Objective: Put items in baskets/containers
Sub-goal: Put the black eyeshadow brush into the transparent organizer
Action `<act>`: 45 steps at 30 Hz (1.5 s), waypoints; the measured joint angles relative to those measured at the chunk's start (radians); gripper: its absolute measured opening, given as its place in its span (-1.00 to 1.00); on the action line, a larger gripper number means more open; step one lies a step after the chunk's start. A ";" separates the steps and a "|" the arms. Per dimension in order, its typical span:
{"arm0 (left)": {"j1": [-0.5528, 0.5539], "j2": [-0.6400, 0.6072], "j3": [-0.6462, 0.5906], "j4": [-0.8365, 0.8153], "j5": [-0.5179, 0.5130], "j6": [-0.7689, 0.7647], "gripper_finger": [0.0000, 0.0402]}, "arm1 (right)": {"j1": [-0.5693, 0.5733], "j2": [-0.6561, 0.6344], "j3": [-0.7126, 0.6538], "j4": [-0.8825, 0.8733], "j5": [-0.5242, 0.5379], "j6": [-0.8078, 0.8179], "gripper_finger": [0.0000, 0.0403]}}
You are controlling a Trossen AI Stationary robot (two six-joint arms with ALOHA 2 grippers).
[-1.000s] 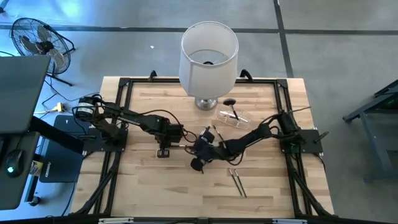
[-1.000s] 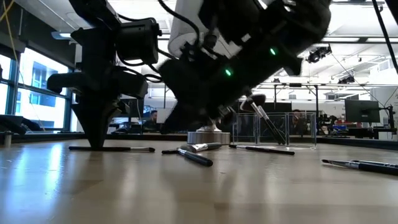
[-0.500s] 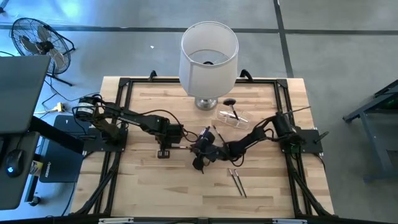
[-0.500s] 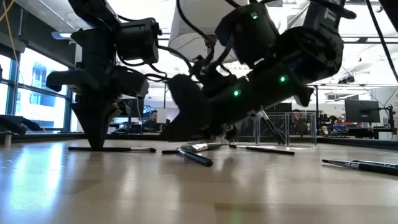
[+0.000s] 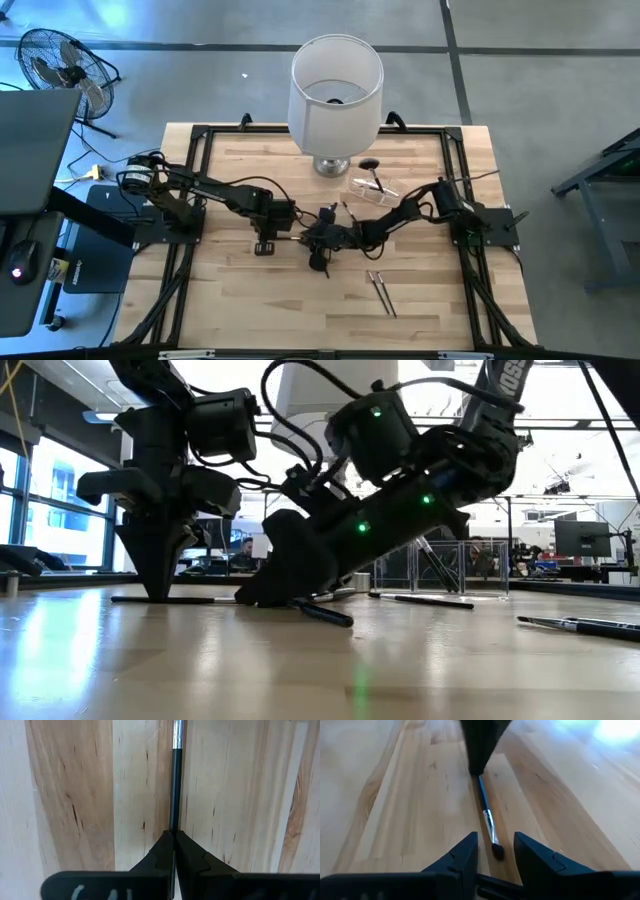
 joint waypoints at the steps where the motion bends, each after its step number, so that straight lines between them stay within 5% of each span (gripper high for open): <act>1: 0.000 0.000 0.000 0.002 -0.004 0.000 -1.00 | -0.005 -0.001 0.008 -0.020 -0.011 -0.012 -0.41; 11: 0.000 0.000 0.000 0.022 -0.011 -0.007 -1.00 | -0.026 -0.008 0.128 -0.315 -0.068 -0.041 -0.95; 18: 0.000 -0.022 0.000 0.026 -0.010 0.006 -0.95 | -0.026 -0.020 0.139 -0.324 -0.065 -0.065 -0.97; 30: -0.001 -0.037 0.000 0.027 -0.063 0.045 -0.41 | -0.018 -0.026 0.136 -0.284 -0.030 -0.065 -0.99; 45: 0.000 -0.038 0.001 0.016 -0.117 0.072 -0.37 | -0.004 -0.048 0.136 -0.247 0.009 -0.136 -0.99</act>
